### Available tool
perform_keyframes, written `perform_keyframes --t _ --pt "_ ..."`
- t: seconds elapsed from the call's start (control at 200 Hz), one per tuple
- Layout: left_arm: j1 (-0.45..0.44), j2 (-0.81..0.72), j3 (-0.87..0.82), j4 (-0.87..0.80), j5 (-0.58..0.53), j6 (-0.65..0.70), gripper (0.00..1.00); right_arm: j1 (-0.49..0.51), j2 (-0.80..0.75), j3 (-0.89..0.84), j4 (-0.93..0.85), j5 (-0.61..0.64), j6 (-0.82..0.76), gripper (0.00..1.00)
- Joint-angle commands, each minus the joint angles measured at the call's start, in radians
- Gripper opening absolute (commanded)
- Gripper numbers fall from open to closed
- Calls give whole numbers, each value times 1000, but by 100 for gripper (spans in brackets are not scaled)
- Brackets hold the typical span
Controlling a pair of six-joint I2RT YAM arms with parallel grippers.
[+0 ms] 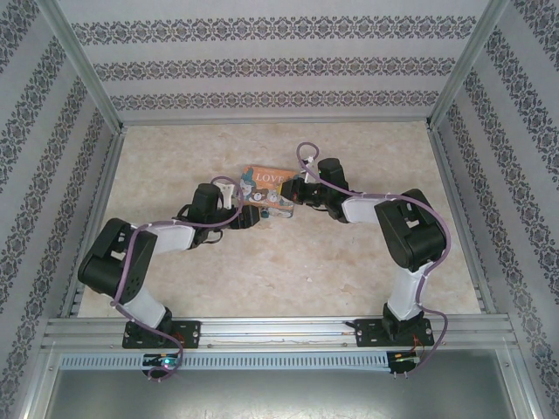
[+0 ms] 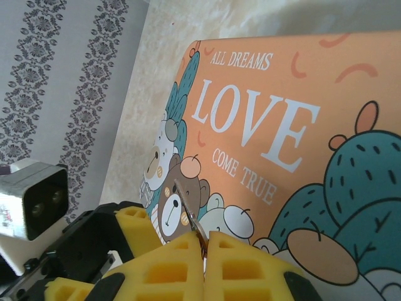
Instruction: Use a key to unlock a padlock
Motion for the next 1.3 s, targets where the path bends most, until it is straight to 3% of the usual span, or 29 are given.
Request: perform_keyframes --t 0.0,0.35,0.724,1.294 --pt "-31 23 37 60 8 -8 74 12 30 -40 -70 -6 0 0" --pt "-85 101 73 98 -50 9 73 10 24 -56 -75 1 -10 0" --pt "-104 209 109 181 -70 12 61 9 23 -59 -74 2 -11 0" --pt "-142 248 113 209 -76 14 54 5 17 -73 -73 8 -12 0"
